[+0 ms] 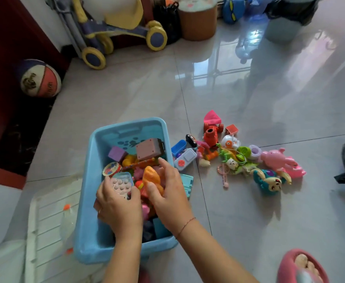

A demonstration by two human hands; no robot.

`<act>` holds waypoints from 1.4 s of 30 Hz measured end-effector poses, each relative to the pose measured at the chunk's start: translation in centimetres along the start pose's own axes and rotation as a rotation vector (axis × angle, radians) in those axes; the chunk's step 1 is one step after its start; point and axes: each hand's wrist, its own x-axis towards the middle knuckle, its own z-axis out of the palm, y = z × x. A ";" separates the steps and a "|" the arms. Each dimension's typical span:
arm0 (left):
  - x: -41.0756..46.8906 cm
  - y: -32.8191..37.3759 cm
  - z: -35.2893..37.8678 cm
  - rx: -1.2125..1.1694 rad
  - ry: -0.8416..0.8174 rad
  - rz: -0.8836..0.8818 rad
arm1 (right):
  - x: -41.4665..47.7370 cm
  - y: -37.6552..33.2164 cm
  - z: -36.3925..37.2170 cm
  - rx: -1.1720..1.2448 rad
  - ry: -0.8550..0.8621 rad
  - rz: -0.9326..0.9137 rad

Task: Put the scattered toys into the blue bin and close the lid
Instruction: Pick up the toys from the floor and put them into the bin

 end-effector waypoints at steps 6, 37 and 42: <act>-4.1 2.9 2.0 -0.122 -0.137 0.277 | 0.6 4.6 -3.6 -0.103 0.246 0.103; -9.8 3.8 18.8 0.183 -0.760 0.053 | 0.3 23.9 -16.0 -0.545 0.428 0.650; -9.2 6.0 13.2 -0.069 -0.666 0.161 | -0.8 21.5 -13.4 -0.372 0.395 0.695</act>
